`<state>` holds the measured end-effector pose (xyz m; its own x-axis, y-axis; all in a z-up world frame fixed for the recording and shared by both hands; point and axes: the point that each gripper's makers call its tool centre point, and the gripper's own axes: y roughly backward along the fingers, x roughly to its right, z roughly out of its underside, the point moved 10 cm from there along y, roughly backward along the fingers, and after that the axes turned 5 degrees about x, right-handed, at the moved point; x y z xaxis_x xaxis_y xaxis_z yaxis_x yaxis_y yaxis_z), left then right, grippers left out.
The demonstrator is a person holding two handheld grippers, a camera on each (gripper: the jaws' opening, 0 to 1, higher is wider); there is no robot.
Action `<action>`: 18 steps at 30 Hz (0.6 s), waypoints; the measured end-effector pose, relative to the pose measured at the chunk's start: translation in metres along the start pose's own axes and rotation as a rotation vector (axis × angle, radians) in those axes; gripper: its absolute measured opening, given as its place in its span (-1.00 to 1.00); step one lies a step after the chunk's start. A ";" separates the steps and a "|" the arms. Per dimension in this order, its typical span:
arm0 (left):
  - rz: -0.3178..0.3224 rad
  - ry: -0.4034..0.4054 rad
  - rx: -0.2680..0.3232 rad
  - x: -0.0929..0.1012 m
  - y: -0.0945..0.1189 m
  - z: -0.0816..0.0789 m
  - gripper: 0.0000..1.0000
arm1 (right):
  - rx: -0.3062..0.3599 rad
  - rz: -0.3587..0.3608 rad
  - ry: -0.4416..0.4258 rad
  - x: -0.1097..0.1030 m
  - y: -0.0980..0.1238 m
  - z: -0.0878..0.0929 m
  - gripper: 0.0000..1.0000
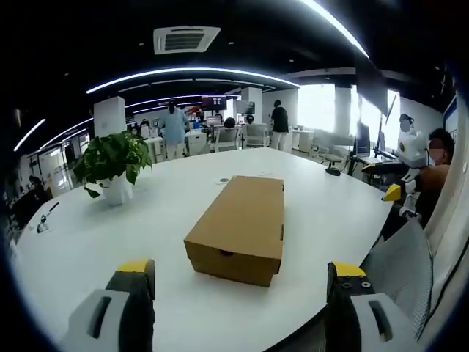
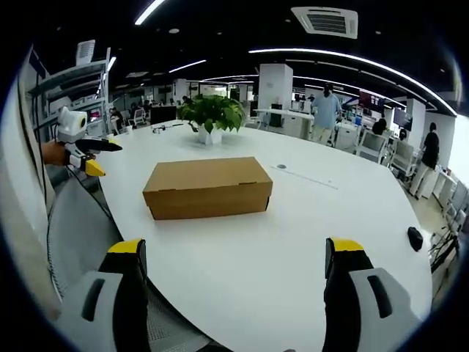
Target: Operate the shoe box by opening the lid, removing the specified soft item, and placing it in the target area until the item is outside and the box remains undamaged.
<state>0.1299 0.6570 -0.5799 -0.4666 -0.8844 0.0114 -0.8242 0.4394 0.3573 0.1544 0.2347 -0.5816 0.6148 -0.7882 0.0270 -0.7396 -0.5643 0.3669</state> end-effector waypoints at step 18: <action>0.008 -0.016 -0.014 0.006 0.000 0.001 1.00 | -0.005 0.001 0.005 -0.002 0.002 0.004 0.93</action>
<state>0.1267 0.6516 -0.5804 -0.4783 -0.8782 -0.0004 -0.8160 0.4443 0.3699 0.1504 0.2340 -0.5846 0.6156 -0.7874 0.0323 -0.7388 -0.5623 0.3715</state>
